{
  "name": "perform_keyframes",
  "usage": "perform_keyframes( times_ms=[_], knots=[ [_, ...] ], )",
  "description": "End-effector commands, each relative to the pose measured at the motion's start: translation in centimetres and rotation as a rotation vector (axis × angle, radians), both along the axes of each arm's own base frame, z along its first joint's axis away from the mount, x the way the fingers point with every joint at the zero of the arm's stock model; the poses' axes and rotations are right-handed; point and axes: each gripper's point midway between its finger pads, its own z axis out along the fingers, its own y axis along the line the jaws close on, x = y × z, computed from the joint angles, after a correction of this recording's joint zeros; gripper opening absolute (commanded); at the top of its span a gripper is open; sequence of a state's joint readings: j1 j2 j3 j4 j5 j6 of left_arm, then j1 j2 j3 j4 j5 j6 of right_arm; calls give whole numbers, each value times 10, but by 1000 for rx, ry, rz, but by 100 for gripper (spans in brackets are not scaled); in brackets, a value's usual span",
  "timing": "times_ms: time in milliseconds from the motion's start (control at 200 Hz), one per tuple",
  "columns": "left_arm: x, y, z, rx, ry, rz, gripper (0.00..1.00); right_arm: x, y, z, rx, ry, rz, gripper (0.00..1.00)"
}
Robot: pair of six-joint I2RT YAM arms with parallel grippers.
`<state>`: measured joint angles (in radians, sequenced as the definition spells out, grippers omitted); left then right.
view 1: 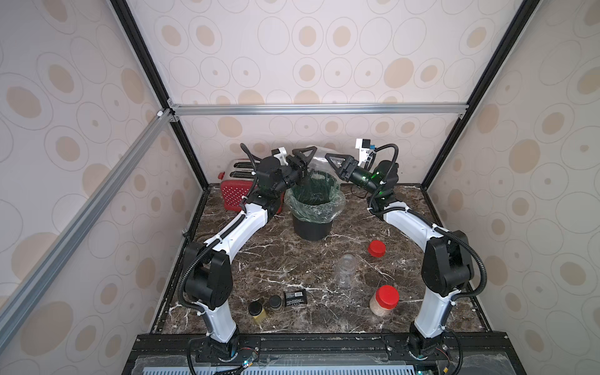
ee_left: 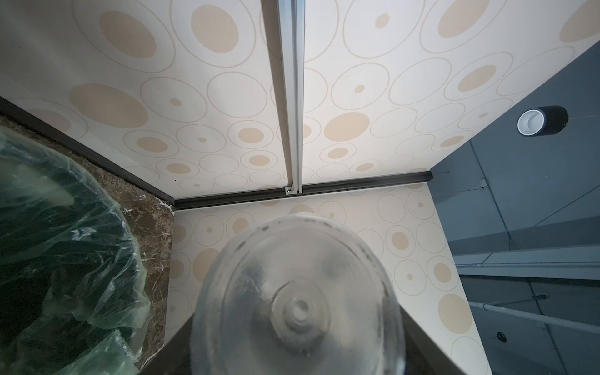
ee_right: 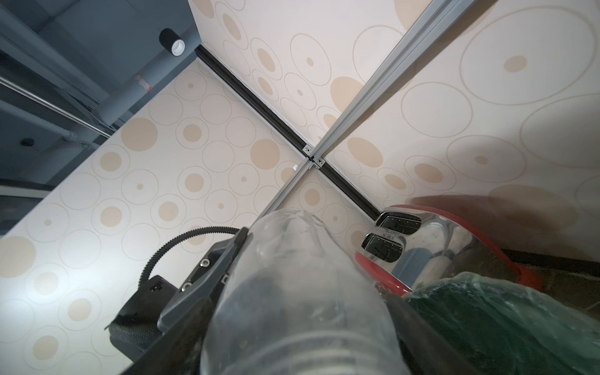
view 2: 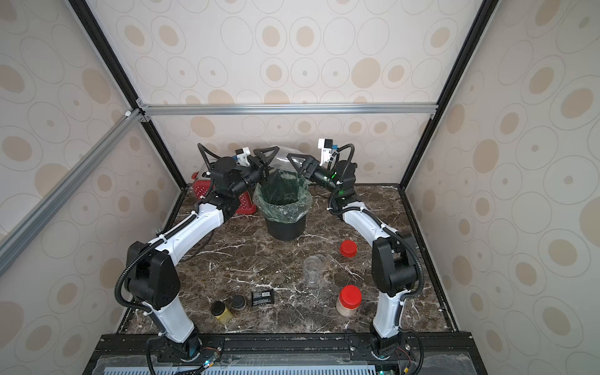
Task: Empty expired oatmeal from jars
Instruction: Place the jar at the center of the board.
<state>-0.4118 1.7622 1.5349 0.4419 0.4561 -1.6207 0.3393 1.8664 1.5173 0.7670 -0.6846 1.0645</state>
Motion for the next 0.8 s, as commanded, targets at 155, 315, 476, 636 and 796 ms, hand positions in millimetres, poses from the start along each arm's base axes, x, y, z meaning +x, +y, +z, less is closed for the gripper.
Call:
perform_keyframes(
  times_ms=[155, 315, 476, 636, 796],
  knots=[
    [-8, -8, 35, -32, -96, -35, 47, -11, 2, 29, 46, -92, 37, 59],
    [-18, -8, 37, 28, -132, -29, 85, -16, 0, 31, 29, -94, 39, 52],
    [-51, 0, 24, 231, -180, -17, 99, -32, -15, 22, -88, -46, 50, 49],
    [-82, 21, -18, 531, -176, 22, 99, -58, -49, -14, -359, 50, -104, 49],
    [-93, 24, -41, 601, -181, -6, 99, -75, -92, -36, -538, 128, -257, 50]
  ],
)
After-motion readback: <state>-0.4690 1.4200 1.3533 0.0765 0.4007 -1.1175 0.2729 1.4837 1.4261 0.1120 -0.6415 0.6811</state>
